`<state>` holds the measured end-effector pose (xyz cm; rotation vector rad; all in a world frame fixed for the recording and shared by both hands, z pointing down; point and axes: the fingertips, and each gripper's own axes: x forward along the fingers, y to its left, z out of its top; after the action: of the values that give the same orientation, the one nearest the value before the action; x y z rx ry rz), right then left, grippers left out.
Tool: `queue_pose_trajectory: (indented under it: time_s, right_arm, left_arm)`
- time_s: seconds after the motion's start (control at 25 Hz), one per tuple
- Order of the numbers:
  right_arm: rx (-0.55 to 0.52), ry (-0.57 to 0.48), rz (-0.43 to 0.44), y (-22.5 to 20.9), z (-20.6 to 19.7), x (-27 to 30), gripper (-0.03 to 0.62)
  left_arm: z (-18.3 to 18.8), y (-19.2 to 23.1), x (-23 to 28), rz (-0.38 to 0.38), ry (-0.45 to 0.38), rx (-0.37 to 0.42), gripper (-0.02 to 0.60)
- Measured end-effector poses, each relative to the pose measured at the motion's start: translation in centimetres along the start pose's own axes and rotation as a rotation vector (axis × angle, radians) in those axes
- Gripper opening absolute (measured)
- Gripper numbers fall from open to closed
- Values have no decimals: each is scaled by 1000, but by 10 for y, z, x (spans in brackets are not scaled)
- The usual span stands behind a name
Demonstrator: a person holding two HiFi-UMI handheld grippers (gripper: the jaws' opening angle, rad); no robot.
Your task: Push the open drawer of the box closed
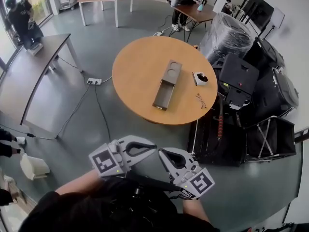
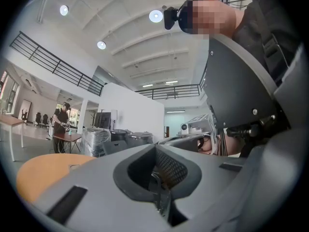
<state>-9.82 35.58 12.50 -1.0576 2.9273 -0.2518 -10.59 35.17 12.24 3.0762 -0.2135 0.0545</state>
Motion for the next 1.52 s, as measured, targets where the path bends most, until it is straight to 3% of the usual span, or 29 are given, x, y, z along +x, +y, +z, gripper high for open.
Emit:
queue_pose_trajectory:
  time_s: [0.48, 0.92, 1.52]
  right_arm:
    - [11, 24, -68, -31, -1, 66, 14]
    - [-14, -26, -140, -69, 3, 125, 14]
    - [3, -26, -178, -125, -14, 129, 14]
  left_arm:
    - [-5, 68, -28, -41, -17, -9, 32]
    - [-9, 140, -52, -79, -25, -4, 32]
    - [-27, 182, -19, -89, 6, -8, 32]
